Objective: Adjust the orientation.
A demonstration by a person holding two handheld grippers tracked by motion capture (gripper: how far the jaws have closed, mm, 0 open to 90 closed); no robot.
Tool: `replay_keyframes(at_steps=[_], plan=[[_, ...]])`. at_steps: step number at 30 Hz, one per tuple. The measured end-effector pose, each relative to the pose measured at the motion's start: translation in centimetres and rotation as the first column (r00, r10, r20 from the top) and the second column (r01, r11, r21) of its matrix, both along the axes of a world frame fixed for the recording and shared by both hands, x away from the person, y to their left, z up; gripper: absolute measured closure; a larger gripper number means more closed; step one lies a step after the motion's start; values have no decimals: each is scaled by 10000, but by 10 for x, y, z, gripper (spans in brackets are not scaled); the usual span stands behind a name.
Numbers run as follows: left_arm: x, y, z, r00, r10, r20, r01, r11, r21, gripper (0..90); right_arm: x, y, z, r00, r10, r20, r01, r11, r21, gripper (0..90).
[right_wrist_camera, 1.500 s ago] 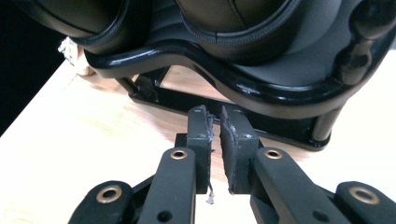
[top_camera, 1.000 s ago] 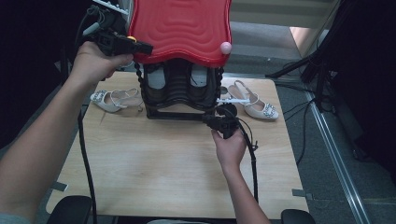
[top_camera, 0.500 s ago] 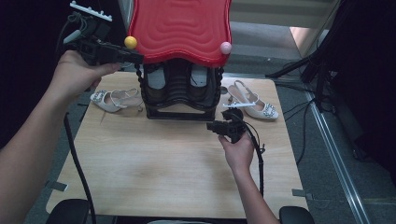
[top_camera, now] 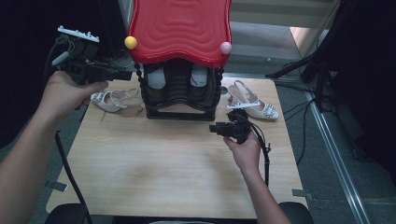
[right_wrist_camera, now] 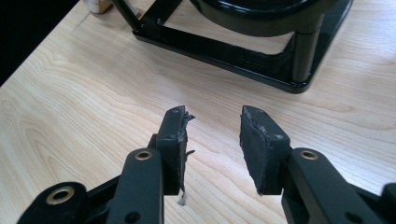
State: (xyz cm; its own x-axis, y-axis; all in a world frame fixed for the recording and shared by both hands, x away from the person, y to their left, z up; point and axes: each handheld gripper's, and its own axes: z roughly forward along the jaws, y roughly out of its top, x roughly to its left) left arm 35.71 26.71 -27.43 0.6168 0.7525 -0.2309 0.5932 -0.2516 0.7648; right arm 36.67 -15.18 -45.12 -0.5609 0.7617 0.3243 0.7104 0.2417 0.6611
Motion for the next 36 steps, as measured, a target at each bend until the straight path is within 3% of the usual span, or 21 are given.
replay_keyframes(at_steps=[8, 13, 22, 26, 36], plan=[[-2, 13, -31, 9984, 470, -316, -473, 9988, -94, 593, 8, -13, -7, 9997, 202, -125, -205, 9996, -201, 626], [-1, 17, -51, 9969, 651, -441, -660, 9977, -175, 592, 10, -21, -11, 9997, 52, -254, -47, 9998, 179, 641], [8, 27, -92, 9910, 1045, -834, -1075, 9937, -320, 596, 6, -34, -16, 9992, -342, -199, 346, 9992, 221, 641], [13, 31, -102, 9871, 1365, -835, -1402, 9894, -390, 594, 4, -36, -13, 9993, -375, 35, 374, 9986, 362, 640], [22, 42, -127, 9798, 1718, -1024, -1760, 9838, -336, 599, 0, -45, -14, 9979, -650, 66, 648, 9976, 253, 641]])
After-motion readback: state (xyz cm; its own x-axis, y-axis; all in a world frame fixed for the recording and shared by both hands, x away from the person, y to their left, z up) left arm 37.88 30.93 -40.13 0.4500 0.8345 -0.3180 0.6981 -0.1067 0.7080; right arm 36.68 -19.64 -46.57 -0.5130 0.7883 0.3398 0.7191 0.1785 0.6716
